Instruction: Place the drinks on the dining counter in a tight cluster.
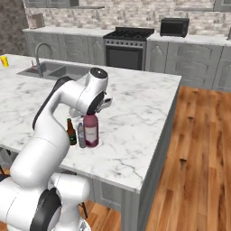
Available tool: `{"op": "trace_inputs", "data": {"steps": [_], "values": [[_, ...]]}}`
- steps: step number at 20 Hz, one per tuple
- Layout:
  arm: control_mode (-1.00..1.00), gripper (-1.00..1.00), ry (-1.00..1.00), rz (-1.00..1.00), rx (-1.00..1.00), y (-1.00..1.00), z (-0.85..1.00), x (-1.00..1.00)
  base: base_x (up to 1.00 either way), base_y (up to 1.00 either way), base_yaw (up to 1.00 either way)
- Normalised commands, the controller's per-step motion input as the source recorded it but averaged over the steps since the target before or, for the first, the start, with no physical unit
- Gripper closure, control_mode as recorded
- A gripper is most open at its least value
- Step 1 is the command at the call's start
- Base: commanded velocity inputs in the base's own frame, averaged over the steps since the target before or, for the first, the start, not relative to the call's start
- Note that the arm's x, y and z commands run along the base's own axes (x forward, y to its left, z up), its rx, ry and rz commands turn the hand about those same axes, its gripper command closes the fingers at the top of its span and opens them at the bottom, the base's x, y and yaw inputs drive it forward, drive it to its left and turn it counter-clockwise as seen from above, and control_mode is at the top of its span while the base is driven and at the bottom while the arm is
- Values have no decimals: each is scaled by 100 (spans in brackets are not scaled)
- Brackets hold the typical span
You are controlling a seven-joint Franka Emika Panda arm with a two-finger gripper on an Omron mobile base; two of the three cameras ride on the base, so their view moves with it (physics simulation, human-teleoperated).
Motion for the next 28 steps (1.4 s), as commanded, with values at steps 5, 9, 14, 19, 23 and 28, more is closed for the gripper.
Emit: {"op": "trace_inputs", "data": {"steps": [5,9,14,19,23,28], "values": [[-100,100,3,0,0,0,-22,30,0,0,0],[-100,100,3,0,0,0,-32,3,0,0,0],[-100,100,0,0,0,4,-37,7,0,0,0],[-100,100,0,0,0,2,-31,12,0,0,0],[-100,100,1,3,0,0,0,27,0,0,0],[-100,100,4,3,0,0,0,32,0,0,0]]}}
